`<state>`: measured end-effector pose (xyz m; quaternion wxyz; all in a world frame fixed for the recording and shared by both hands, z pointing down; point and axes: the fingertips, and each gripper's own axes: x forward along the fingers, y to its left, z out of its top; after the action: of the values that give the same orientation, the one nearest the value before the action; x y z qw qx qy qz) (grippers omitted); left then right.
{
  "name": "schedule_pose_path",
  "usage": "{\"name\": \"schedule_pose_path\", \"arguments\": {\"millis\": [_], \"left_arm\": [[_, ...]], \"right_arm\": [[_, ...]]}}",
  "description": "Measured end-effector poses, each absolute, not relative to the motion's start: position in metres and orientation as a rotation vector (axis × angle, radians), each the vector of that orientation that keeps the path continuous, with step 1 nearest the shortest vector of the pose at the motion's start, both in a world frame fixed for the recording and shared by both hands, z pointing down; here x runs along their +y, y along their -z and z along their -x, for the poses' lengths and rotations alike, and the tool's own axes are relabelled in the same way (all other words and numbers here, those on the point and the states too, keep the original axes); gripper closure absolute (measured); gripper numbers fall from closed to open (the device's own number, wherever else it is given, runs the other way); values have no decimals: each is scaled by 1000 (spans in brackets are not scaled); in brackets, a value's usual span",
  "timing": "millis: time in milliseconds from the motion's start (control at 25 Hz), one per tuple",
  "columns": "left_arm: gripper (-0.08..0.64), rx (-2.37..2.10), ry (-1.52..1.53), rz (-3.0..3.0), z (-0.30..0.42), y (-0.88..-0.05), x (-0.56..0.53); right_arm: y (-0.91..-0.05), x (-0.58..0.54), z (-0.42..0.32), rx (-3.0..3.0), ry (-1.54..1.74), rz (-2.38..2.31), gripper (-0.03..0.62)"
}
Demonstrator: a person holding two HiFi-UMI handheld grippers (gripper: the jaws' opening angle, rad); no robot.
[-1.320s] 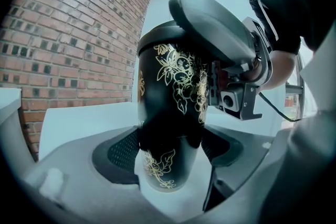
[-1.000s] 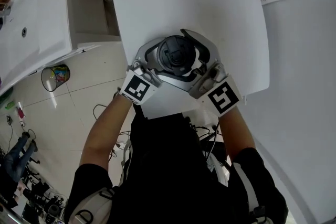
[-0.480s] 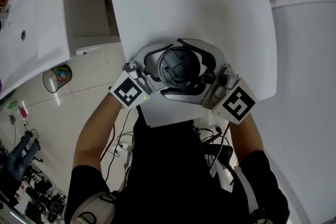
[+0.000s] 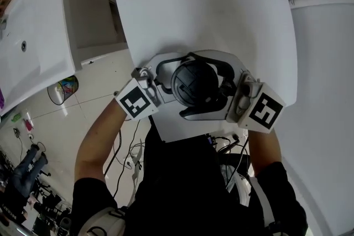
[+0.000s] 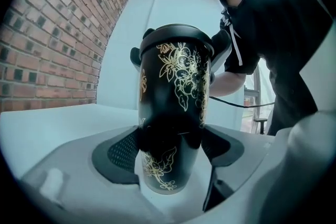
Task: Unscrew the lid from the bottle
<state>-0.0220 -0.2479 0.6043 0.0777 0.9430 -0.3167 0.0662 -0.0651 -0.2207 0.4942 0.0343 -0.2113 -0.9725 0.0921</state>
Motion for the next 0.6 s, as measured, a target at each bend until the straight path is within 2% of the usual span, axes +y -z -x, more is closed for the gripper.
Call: {"name": "schedule_pose_path", "arguments": {"millis": [600], "left_arm": [[181,-912,-147,-2851,24,-605,-245]], "right_arm": [[-474,-234,69,-3069,-631,580,126]]}}
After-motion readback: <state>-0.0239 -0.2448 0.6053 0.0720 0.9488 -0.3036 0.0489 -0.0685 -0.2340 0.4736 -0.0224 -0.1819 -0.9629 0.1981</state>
